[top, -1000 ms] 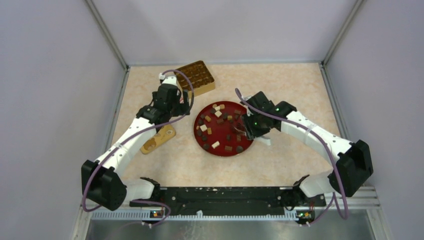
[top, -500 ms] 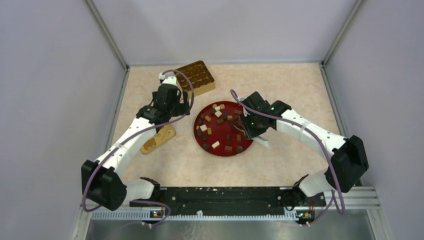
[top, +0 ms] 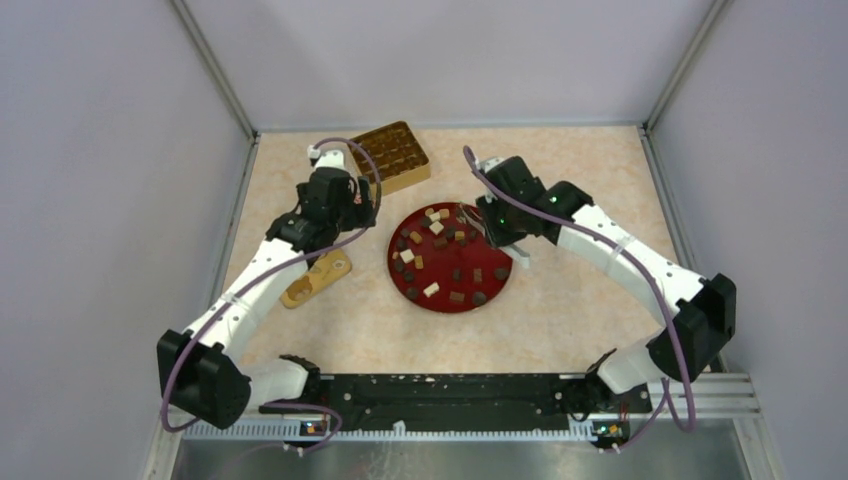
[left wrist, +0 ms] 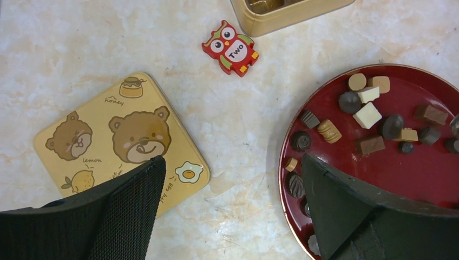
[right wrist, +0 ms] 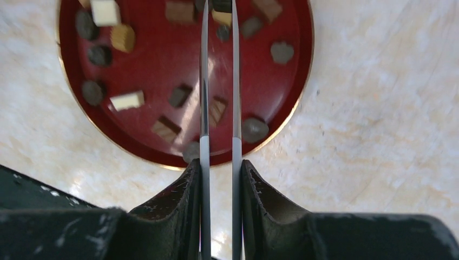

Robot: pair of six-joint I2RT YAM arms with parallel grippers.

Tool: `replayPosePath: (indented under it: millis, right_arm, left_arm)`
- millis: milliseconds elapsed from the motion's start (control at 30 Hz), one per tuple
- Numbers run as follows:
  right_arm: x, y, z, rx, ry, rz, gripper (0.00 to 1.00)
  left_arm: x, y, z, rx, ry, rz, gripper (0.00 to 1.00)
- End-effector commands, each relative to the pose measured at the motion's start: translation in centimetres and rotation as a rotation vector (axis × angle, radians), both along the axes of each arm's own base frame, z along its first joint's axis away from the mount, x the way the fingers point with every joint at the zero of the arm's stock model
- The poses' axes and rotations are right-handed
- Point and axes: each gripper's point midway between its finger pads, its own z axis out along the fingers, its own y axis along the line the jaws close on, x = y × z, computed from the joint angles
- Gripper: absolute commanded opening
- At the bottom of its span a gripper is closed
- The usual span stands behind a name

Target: Pack the chocolate

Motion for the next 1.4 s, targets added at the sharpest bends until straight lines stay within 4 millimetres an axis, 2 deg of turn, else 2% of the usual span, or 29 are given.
replayPosePath:
  millis: [0, 100, 300, 467, 633, 900, 1000, 1367]
  right_arm:
    - [4.7, 3.4, 5.4, 0.138, -0.185, -0.012, 0.0]
    - [7.7, 5.7, 7.2, 0.215, -0.244, -0.013, 0.0]
    - [12.9, 9.3, 8.2, 0.259, -0.307, -0.001, 0.0]
    - [16.3, 11.6, 8.1, 0.289, -0.326, 0.003, 0.0]
    - [18.7, 13.7, 6.9, 0.298, -0.323, 0.012, 0.0]
    - [21.3, 15.6, 4.0, 0.277, -0.292, 0.011, 0.0]
    - [22.1, 15.7, 2.7, 0.263, -0.281, -0.003, 0.0]
    - [23.2, 15.8, -0.9, 0.238, -0.242, -0.027, 0.0]
  left_arm:
    - [-0.1, 0.8, 2.3, -0.038, -0.04, 0.047, 0.99]
    - [-0.1, 1.9, 1.6, -0.047, 0.015, 0.09, 0.99]
    - [-0.2, 4.4, 0.2, -0.179, 0.091, 0.125, 0.99]
    - [-0.4, 4.9, 0.4, -0.209, 0.075, 0.122, 0.99]
    - [-0.7, 4.8, 0.5, -0.204, 0.066, 0.094, 0.99]
    - [-1.2, 3.9, 0.2, -0.204, 0.051, 0.013, 0.99]
    - [-1.2, 3.3, 0.4, -0.227, 0.049, -0.019, 0.99]
    - [-1.1, 3.8, -0.1, -0.205, 0.061, 0.001, 0.99]
